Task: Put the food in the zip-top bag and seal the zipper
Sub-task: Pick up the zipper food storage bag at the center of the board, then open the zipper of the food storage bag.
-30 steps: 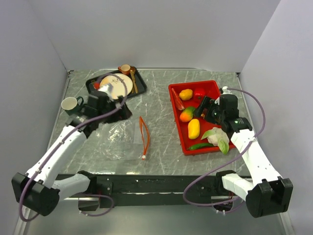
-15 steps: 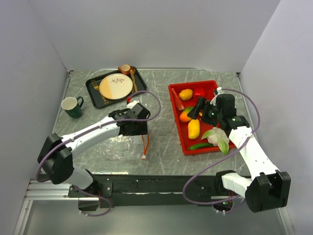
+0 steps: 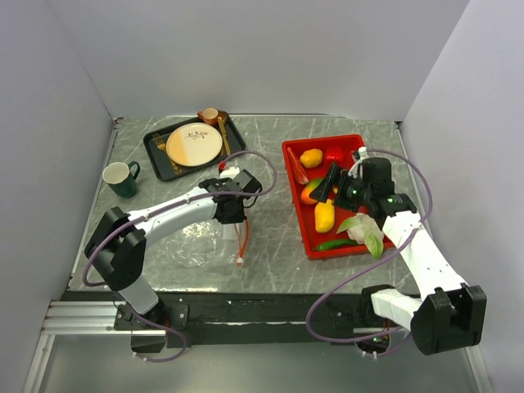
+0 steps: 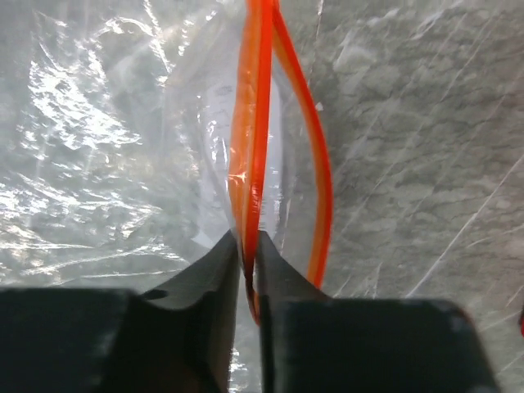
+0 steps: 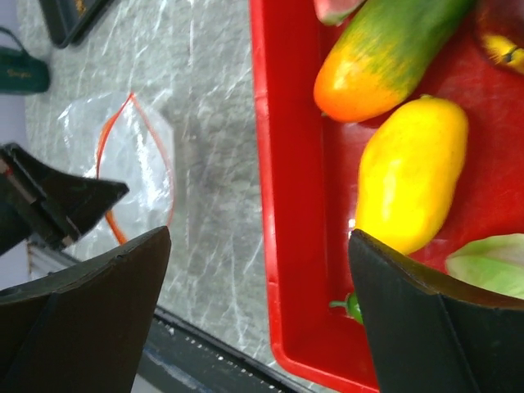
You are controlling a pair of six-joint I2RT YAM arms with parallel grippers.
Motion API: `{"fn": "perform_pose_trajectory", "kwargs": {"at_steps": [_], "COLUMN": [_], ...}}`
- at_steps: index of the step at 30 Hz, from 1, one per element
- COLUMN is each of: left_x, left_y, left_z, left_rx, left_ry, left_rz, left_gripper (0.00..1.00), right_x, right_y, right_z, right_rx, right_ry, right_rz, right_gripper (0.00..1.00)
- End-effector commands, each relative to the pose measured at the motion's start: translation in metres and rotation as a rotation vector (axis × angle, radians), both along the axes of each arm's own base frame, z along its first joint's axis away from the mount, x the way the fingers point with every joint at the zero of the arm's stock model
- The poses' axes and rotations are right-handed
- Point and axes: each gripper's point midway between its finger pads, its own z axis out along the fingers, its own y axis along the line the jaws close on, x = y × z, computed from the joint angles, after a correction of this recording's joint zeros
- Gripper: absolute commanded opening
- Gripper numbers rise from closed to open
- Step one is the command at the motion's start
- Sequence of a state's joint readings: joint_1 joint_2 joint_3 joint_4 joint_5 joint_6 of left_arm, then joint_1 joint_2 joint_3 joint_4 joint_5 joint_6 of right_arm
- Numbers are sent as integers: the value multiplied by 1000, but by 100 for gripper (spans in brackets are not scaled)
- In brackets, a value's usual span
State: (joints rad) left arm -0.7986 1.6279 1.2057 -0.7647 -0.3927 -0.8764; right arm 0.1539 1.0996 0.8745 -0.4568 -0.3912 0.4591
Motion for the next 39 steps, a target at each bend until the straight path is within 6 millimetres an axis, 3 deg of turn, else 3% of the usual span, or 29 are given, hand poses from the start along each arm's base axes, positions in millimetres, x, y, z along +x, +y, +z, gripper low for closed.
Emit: {"fn": "perform_pose_trajectory", "kwargs": {"at_steps": [1,3,4,6,8,10,12,16,25,32,35,36,37,39], "left_x": [14,14,13,10,7,5,2,-3,-3,-3,-3,-2,-3,-3], "left_y": [-4,-2,-1,-1,1,1,1,3,3,-2,0,3,5,9], "left_z": [30,49,54,67,72,79,84,88,90,90,90,91,90,89], "left_rx": [-19,-48,-58,-98,-113,-136,-158,-179,-195,-219,-211,-205,-200,-189], "left_ry": [-75,-116,-127,-153,-161,-172,-181,-192,-202,-208,-210,-217,-215,-217], "left_rz": [30,35,29,20,12,4,-1,-11,-10,-23,-19,-11,-5,12], "left_gripper": [12,6,5,4,3,1,1,1,1,1,1,1,1,1], "right_x": [-4,-6,-13,-17,-15,-19,-15,-8,11,22,31,35,38,50], "right_y": [25,43,56,81,97,122,137,167,204,220,215,211,208,195], "right_z": [8,13,16,22,23,31,20,20,22,-13,-25,-28,-27,-33], "right_rx": [79,139,194,234,244,253,231,278,273,157,106,86,64,-5], "right_ry": [-30,-38,-24,-37,-21,-29,2,7,0,45,44,39,24,5], "right_rz": [112,175,220,290,311,381,388,425,467,456,416,396,380,305], "right_gripper": [78,63,51,38,42,52,57,58,64,64,39,21,12,0]}}
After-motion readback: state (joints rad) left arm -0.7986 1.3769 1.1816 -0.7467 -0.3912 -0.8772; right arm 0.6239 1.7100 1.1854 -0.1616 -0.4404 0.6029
